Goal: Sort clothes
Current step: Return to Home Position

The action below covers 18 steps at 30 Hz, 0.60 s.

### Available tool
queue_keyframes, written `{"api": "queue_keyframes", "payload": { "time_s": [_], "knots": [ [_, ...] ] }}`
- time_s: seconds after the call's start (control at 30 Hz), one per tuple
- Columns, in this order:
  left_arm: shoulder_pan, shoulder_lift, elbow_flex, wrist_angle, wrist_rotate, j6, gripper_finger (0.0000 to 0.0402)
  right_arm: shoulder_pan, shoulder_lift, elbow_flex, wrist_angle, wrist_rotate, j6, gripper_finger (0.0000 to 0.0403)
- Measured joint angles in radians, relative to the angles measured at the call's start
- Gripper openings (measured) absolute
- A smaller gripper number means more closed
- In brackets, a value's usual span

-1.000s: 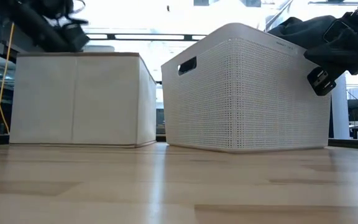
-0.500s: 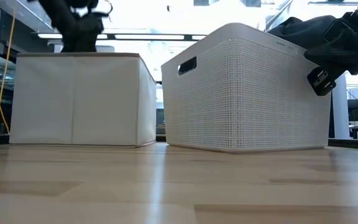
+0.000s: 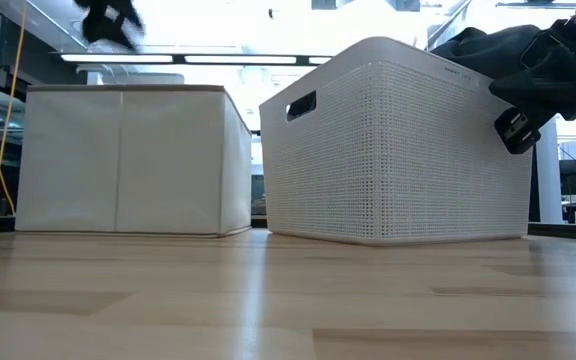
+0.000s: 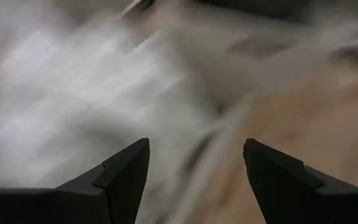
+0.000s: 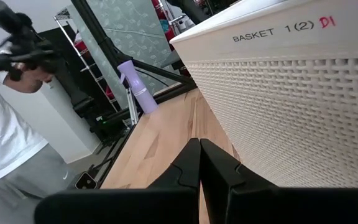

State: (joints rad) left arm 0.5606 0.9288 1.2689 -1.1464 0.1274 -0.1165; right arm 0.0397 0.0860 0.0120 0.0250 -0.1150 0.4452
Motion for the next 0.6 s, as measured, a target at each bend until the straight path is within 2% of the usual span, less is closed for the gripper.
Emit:
{"api": "queue_keyframes", "payload": {
  "time_s": [0.1,0.17,0.27,0.37,0.5,0.6],
  "knots": [
    [-0.066,-0.135,-0.101,0.314,0.216,-0.031,0.025,0.0,0.0,0.0,0.0,0.0,0.0,0.0],
    [-0.124,-0.246,-0.208,0.568,0.275,-0.12,0.025,0.0,0.0,0.0,0.0,0.0,0.0,0.0],
    [-0.21,-0.42,-0.403,0.872,0.246,-0.287,0.025,0.0,0.0,0.0,0.0,0.0,0.0,0.0],
    [-0.297,-0.57,-0.588,1.072,0.205,-0.46,0.025,0.0,0.0,0.0,0.0,0.0,0.0,0.0],
    [-0.421,-0.676,-0.752,1.137,0.138,-0.515,0.0248,0.0,0.0,0.0,0.0,0.0,0.0,0.0],
    [-0.511,-0.682,-0.833,1.152,0.077,-0.484,0.0241,0.0,0.0,0.0,0.0,0.0,0.0,0.0]
  ]
}}
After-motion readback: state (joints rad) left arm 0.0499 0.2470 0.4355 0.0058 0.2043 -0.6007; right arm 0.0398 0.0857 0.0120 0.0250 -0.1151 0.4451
